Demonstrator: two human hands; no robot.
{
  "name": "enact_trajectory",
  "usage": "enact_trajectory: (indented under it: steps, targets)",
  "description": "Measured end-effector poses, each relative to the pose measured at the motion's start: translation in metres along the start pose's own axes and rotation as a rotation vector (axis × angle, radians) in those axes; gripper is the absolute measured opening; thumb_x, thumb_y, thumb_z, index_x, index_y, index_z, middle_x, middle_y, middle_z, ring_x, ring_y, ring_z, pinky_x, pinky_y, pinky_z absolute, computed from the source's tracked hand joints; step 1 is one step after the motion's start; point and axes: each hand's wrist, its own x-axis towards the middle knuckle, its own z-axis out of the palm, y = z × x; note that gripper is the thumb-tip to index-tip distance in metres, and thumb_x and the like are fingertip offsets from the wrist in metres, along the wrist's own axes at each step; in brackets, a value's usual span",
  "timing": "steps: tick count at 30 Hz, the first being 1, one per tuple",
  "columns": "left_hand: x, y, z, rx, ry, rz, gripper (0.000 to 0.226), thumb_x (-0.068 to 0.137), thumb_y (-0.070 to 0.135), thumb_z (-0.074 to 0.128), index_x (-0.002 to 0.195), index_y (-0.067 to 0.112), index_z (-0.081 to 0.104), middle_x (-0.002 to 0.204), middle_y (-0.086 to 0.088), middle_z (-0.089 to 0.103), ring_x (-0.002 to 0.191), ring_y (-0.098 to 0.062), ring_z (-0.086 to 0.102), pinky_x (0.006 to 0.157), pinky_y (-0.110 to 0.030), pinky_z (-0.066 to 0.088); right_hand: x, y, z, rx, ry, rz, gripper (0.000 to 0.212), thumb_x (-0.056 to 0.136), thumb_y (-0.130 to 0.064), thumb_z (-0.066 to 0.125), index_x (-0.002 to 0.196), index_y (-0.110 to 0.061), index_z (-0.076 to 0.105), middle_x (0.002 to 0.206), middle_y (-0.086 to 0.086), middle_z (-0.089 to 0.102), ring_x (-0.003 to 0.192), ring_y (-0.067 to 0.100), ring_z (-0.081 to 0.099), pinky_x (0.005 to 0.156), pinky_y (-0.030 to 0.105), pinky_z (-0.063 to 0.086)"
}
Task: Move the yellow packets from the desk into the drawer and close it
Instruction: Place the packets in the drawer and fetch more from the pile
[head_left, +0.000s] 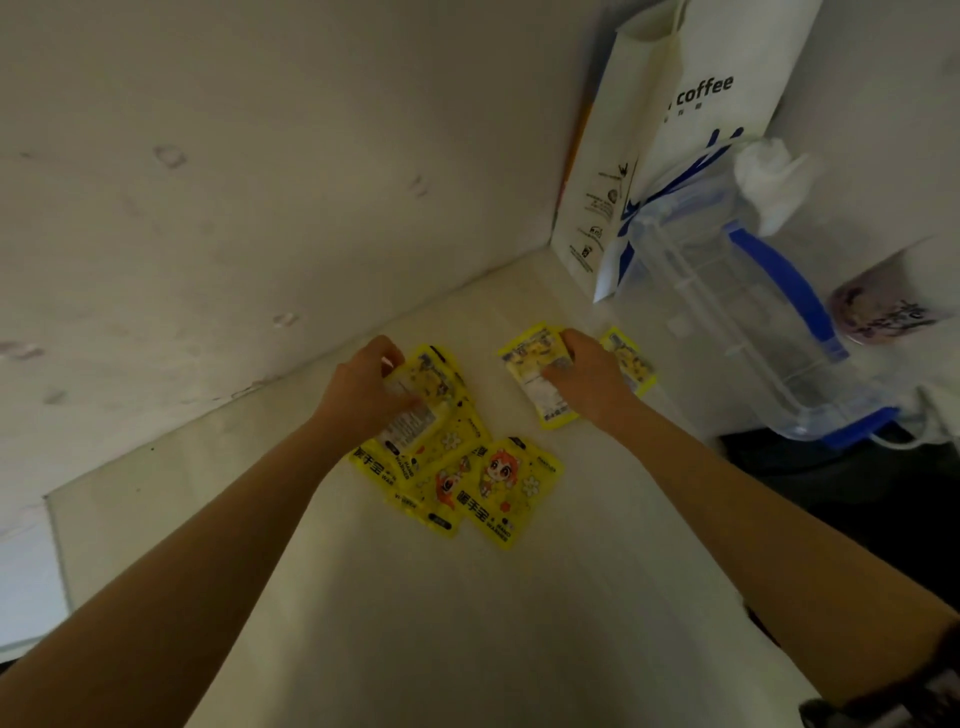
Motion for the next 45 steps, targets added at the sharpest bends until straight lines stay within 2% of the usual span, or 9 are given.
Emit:
enact_trajectory:
  steps: [7, 11, 14, 18, 25, 30, 35, 38, 45]
  targets:
    - [-0.031, -0.021, -0.009, -0.392, 0.031, -0.166, 0.05, 0.07, 0.012, 0.08, 0.11, 0.023, 0.052, 0.099, -0.009, 0.066, 0.084, -0.03, 0.067, 0.065, -0.042, 0.058, -0.028, 0.032, -0.026, 0.176, 0.18, 0.087, 0.033, 0.089, -0.013, 0.058, 0.121, -0.006, 0.05, 0.112, 0.01, 0.06, 0.107, 0.03, 0.058, 0.094, 0.045, 0.048]
    - [-0.047, -0.028, 0.001, -0.264, -0.034, -0.121, 0.049, 0.069, 0.011, 0.08, 0.113, 0.023, 0.062, 0.099, -0.006, 0.068, 0.088, -0.027, 0.067, 0.076, -0.048, 0.058, -0.042, 0.053, -0.031, 0.27, 0.251, 0.183, 0.054, 0.085, -0.013, 0.067, 0.132, -0.02, 0.042, 0.105, -0.001, 0.055, 0.096, 0.023, 0.058, 0.086, 0.037, 0.05]
    - [-0.049, -0.024, 0.013, -0.122, -0.084, -0.068, 0.034, 0.073, 0.014, 0.077, 0.105, 0.017, 0.069, 0.095, -0.005, 0.068, 0.094, -0.027, 0.067, 0.082, -0.039, 0.055, -0.041, 0.06, -0.031, 0.187, 0.236, 0.277, 0.045, 0.083, -0.02, 0.069, 0.123, -0.006, 0.052, 0.106, 0.013, 0.062, 0.1, 0.03, 0.062, 0.079, 0.033, 0.047]
    - [-0.042, -0.018, 0.029, 0.128, -0.062, 0.055, 0.049, 0.08, 0.015, 0.072, 0.126, 0.008, 0.059, 0.126, -0.009, 0.057, 0.118, -0.027, 0.052, 0.094, -0.028, 0.038, -0.038, 0.053, -0.026, 0.017, 0.232, 0.205, 0.037, 0.089, -0.017, 0.062, 0.122, -0.001, 0.054, 0.121, 0.016, 0.06, 0.113, 0.032, 0.056, 0.082, 0.027, 0.039]
    - [-0.038, -0.037, 0.046, 0.368, -0.144, 0.25, 0.058, 0.085, 0.031, 0.067, 0.137, 0.017, 0.048, 0.153, 0.004, 0.034, 0.145, -0.015, 0.023, 0.115, -0.037, 0.026, -0.023, 0.053, -0.005, -0.213, 0.114, 0.174, 0.046, 0.094, -0.025, 0.048, 0.135, -0.008, 0.036, 0.133, 0.02, 0.05, 0.119, 0.042, 0.045, 0.094, 0.041, 0.037]
    - [-0.052, -0.05, 0.047, 0.349, -0.058, 0.3, 0.053, 0.078, 0.028, 0.073, 0.126, 0.011, 0.059, 0.142, -0.002, 0.05, 0.14, -0.019, 0.034, 0.111, -0.044, 0.033, -0.037, 0.057, 0.004, -0.319, 0.008, 0.104, 0.06, 0.096, -0.032, 0.046, 0.148, -0.02, 0.021, 0.139, 0.015, 0.045, 0.128, 0.036, 0.034, 0.099, 0.045, 0.035]
    - [-0.08, -0.066, 0.048, 0.329, -0.018, 0.232, 0.052, 0.071, 0.022, 0.081, 0.118, 0.005, 0.065, 0.13, -0.008, 0.058, 0.123, -0.034, 0.047, 0.102, -0.045, 0.04, -0.052, 0.057, 0.003, -0.297, -0.122, 0.065, 0.053, 0.095, -0.032, 0.049, 0.144, -0.018, 0.031, 0.13, 0.017, 0.053, 0.124, 0.037, 0.046, 0.102, 0.046, 0.038]
    - [-0.098, -0.076, 0.048, 0.301, -0.005, 0.164, 0.051, 0.072, 0.023, 0.08, 0.117, 0.007, 0.066, 0.124, -0.006, 0.058, 0.116, -0.031, 0.047, 0.1, -0.038, 0.038, -0.059, 0.058, 0.002, -0.172, -0.062, 0.03, 0.048, 0.093, -0.024, 0.054, 0.137, -0.008, 0.043, 0.132, 0.018, 0.053, 0.122, 0.038, 0.049, 0.102, 0.045, 0.04]
    - [-0.123, -0.083, 0.052, 0.191, 0.018, -0.005, 0.037, 0.075, 0.02, 0.076, 0.107, 0.004, 0.067, 0.109, -0.008, 0.051, 0.099, -0.027, 0.054, 0.084, -0.03, 0.043, -0.039, 0.043, 0.005, -0.088, 0.093, 0.387, 0.047, 0.089, -0.034, 0.057, 0.124, -0.002, 0.051, 0.13, 0.023, 0.051, 0.122, 0.038, 0.046, 0.105, 0.045, 0.036]
